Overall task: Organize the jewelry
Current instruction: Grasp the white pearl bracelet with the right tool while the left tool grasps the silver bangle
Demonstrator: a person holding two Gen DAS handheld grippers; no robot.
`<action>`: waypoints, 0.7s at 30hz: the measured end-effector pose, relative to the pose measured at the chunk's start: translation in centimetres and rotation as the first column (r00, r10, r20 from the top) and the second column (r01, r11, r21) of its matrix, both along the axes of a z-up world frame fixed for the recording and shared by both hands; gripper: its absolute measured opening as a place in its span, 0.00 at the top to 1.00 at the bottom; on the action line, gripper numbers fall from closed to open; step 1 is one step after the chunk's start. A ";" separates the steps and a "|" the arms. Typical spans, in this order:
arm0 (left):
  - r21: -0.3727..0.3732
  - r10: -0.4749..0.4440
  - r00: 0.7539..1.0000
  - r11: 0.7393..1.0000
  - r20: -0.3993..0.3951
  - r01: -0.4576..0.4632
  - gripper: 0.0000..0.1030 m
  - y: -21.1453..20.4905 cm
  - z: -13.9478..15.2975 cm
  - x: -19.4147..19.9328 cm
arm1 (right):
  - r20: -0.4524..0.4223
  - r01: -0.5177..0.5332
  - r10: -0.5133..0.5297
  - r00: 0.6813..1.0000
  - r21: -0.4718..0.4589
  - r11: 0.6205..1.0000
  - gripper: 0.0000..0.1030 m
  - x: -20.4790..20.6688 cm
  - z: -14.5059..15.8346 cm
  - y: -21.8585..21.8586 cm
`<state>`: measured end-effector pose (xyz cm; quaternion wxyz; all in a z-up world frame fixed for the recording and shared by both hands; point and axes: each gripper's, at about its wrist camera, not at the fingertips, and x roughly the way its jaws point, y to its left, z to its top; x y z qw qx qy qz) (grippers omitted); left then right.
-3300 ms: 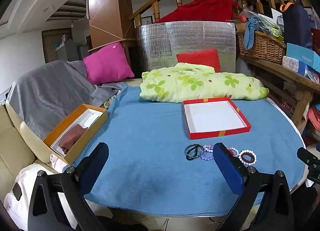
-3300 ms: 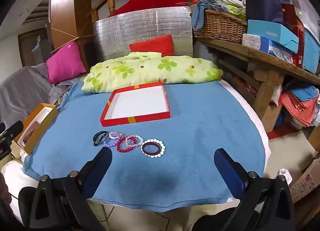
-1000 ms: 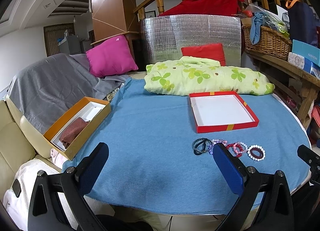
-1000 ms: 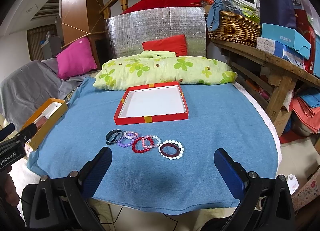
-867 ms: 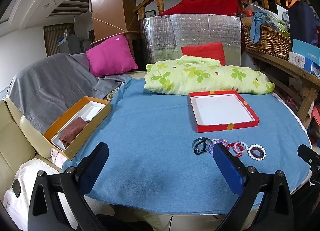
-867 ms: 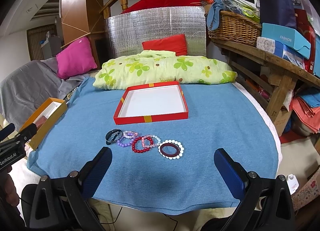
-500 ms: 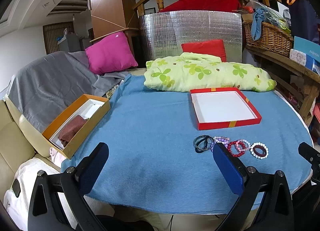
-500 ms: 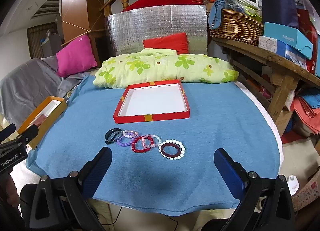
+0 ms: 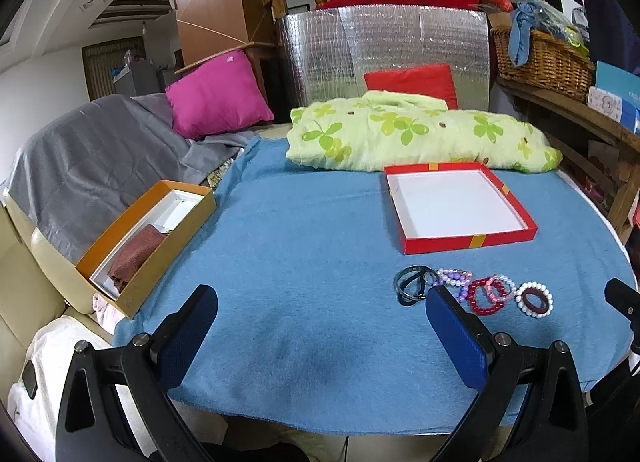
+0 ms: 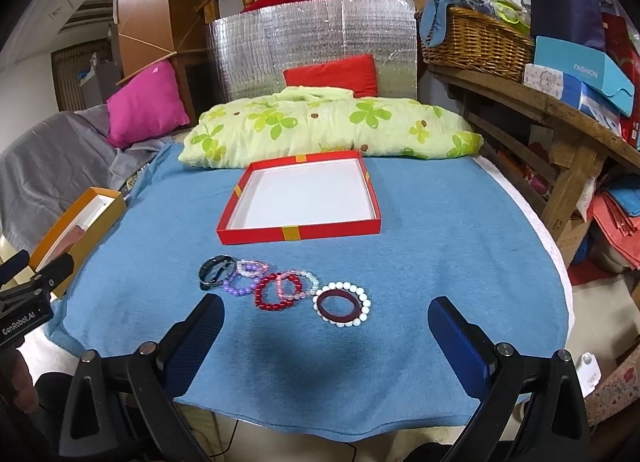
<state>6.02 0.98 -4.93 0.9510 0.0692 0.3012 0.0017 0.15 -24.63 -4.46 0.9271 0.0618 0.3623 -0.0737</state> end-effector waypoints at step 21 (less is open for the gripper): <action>-0.139 -0.220 0.919 0.973 -0.326 0.183 0.12 -2.0 -10.2 12.8 | -0.317 -0.059 0.108 0.942 0.162 0.985 0.75 11.5 -12.7 -7.9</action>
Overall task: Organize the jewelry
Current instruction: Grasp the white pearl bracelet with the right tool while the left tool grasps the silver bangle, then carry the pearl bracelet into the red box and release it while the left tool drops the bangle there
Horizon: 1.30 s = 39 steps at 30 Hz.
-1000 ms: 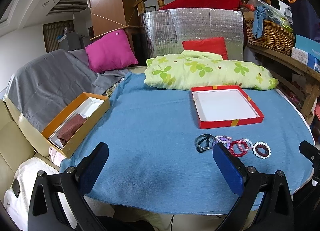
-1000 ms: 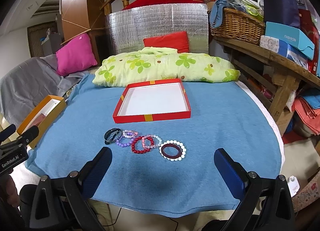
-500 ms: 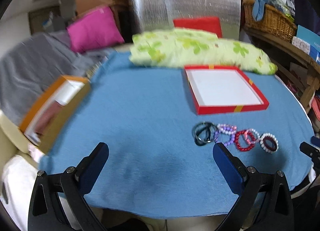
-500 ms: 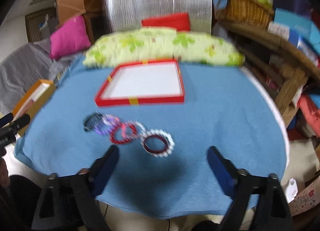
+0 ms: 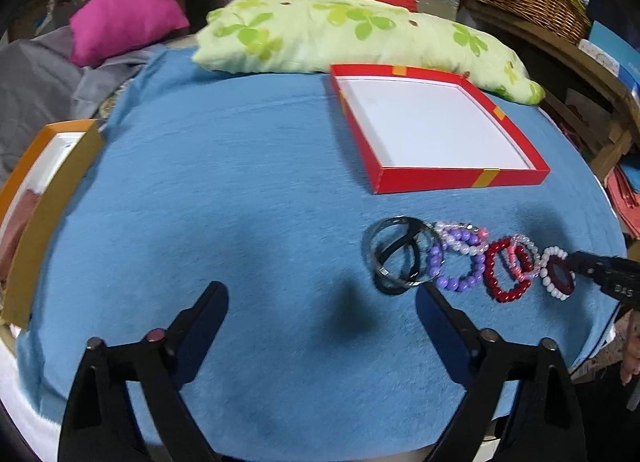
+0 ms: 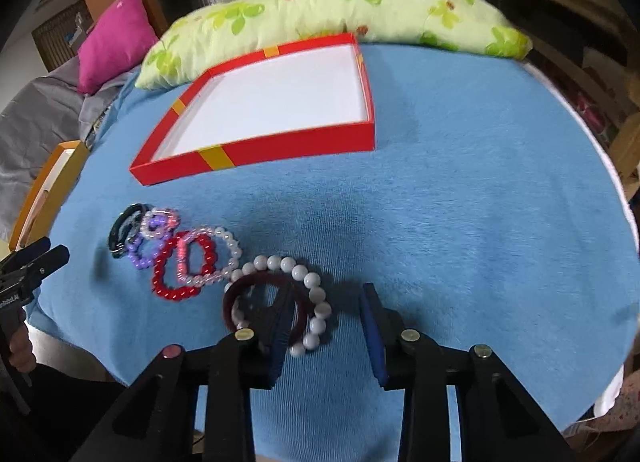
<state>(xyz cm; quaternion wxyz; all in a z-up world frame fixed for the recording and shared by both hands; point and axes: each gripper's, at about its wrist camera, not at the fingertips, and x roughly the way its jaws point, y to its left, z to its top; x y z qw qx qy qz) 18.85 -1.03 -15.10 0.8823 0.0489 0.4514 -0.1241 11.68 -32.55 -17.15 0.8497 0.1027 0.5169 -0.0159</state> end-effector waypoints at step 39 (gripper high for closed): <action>-0.053 -0.167 0.983 0.985 -0.080 0.163 0.40 -7.6 -3.5 5.2 | 0.179 0.064 -0.091 0.980 0.149 0.987 0.90 2.7 2.9 -1.8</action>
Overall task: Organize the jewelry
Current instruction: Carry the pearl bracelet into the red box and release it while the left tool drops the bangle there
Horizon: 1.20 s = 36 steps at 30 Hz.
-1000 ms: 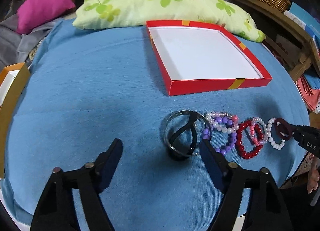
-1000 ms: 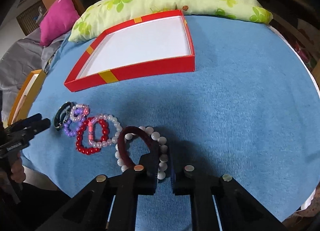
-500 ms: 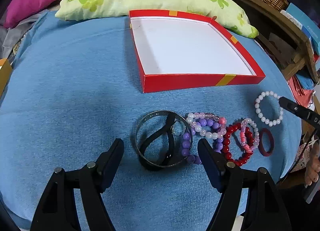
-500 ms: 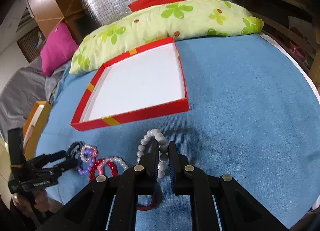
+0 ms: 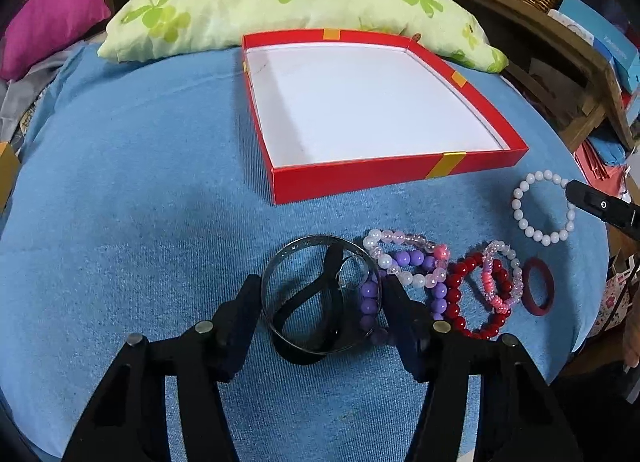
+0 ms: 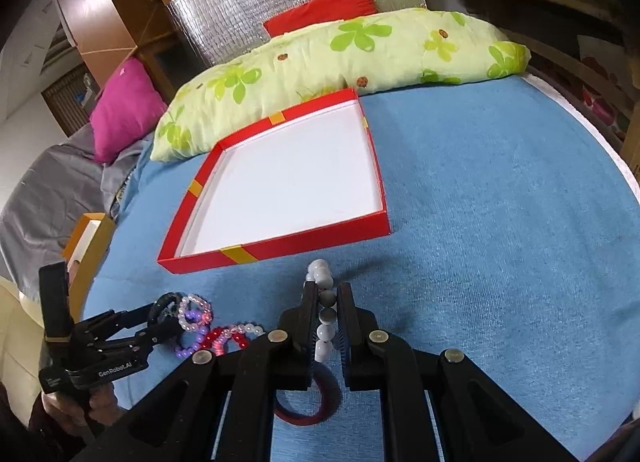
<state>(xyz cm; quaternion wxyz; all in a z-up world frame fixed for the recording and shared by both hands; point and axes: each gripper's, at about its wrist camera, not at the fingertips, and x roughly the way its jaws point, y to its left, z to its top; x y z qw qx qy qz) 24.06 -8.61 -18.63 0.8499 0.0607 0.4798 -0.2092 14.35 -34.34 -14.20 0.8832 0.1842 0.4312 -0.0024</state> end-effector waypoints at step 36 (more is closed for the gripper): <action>0.173 0.019 0.959 0.982 0.282 -0.070 0.35 -4.9 6.6 4.7 | 0.076 0.072 -0.074 0.994 0.033 0.997 0.49 9.6 0.6 0.0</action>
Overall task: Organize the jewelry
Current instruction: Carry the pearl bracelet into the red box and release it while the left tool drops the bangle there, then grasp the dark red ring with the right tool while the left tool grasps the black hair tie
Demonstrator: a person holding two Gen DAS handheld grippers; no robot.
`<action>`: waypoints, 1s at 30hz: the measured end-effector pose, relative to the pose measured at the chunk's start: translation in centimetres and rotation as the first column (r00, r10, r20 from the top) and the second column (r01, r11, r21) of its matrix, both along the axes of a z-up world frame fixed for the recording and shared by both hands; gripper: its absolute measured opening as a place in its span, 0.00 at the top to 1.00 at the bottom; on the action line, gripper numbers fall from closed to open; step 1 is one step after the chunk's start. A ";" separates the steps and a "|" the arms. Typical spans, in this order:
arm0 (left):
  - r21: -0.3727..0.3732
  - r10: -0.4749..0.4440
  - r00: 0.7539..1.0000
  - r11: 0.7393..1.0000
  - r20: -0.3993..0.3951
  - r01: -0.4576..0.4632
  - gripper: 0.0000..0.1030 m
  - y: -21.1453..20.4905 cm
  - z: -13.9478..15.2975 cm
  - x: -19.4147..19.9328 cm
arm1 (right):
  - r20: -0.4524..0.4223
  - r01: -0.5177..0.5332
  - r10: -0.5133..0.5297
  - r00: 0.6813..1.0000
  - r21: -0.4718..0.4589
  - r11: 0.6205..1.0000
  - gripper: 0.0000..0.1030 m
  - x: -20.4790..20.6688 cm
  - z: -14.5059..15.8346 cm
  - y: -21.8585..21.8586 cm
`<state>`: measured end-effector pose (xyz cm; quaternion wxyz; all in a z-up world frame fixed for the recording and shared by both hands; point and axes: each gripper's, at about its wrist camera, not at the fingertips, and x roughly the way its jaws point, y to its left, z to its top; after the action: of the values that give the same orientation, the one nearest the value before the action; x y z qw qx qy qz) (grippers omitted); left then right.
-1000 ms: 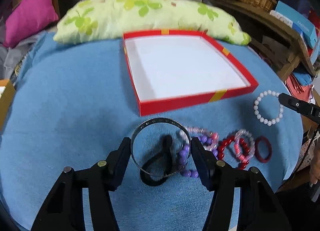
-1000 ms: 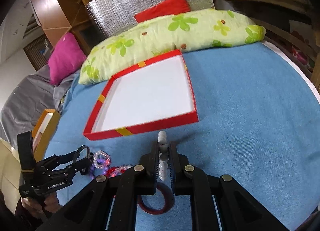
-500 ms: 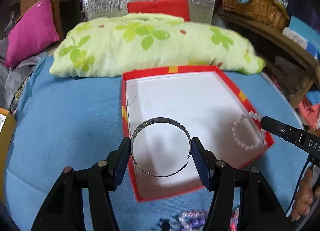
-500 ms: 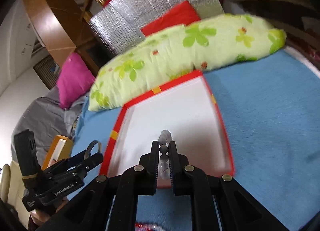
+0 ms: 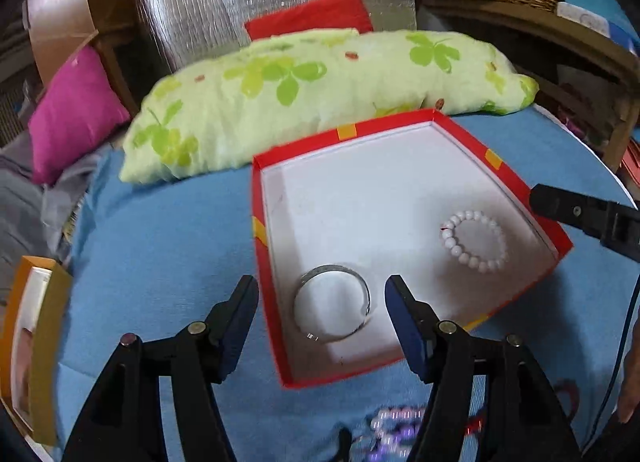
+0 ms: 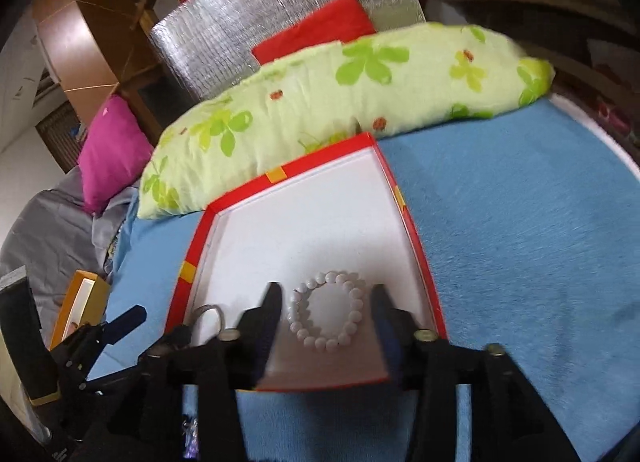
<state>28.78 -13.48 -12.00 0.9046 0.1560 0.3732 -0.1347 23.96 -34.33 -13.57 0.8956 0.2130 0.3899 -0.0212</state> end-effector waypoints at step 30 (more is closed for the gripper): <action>-0.030 0.070 0.993 0.997 -0.092 -0.073 0.35 9.5 -1.1 -8.6 | -0.046 -0.086 0.083 0.996 -0.081 0.993 0.49 -12.3 1.8 1.0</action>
<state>20.18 -4.03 -13.10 0.8933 0.1211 0.4172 -0.1154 11.64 -33.32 -11.82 0.8952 0.1585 0.4165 -0.0041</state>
